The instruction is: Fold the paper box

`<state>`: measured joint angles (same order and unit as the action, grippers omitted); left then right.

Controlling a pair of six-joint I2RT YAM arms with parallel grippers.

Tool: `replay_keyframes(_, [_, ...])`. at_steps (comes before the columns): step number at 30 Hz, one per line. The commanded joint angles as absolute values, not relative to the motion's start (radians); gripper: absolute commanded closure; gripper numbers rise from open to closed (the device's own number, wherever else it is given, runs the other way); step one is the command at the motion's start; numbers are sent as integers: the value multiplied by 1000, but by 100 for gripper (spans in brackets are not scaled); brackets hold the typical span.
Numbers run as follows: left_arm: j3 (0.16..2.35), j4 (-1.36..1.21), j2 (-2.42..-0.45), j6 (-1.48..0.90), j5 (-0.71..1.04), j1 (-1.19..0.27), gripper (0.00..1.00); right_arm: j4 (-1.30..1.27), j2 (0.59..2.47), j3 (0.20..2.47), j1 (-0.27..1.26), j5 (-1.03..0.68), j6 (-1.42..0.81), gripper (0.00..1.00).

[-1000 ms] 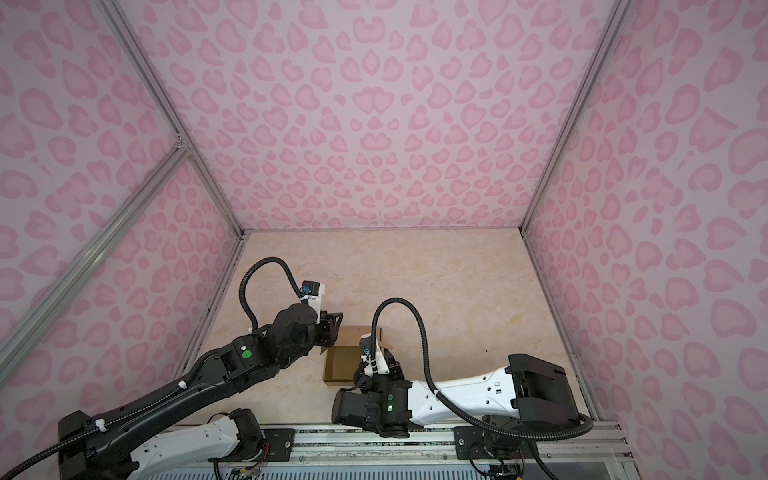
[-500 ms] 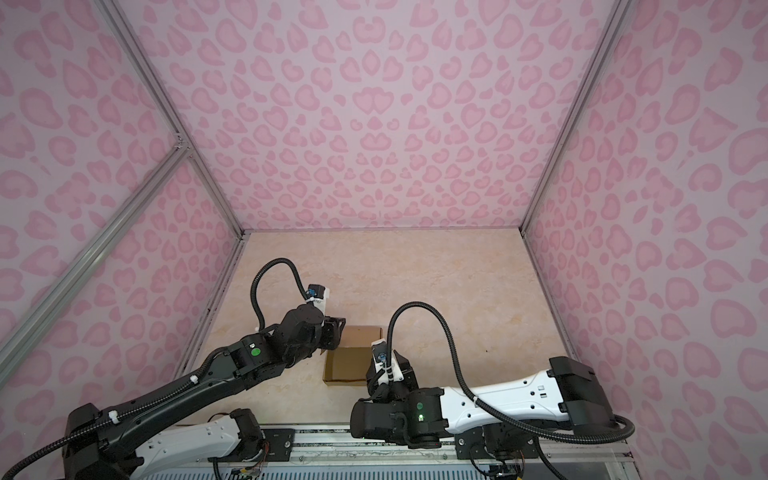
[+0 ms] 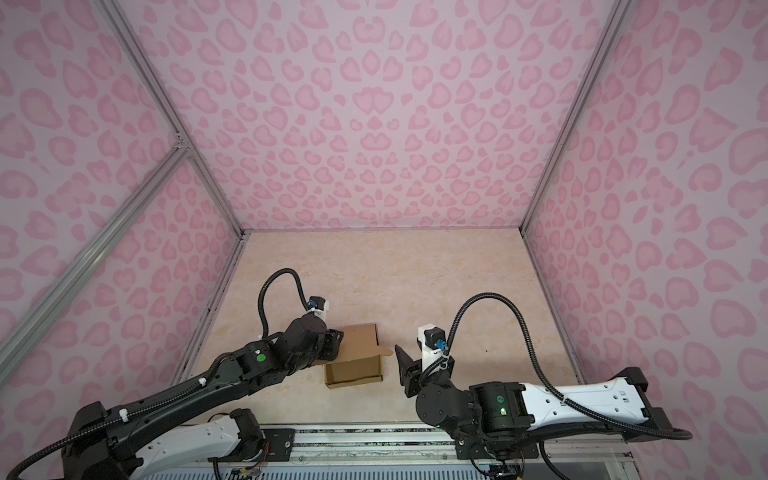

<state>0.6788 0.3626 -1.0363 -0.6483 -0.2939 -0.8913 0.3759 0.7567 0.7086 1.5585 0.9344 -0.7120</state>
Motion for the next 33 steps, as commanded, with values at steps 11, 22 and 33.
replay_keyframes(11, [587, 276, -1063, -718, -271, -894, 58, 170, 964, 699, 1211, 281, -706, 49])
replay_keyframes(22, [522, 213, -1094, -762, -269, -905, 58, 37, 1144, 675, 1195, 146, -726, 50])
replay_keyframes(33, [509, 191, -1136, -773, -295, -920, 59, -80, 1295, 585, 1177, 96, -787, 52])
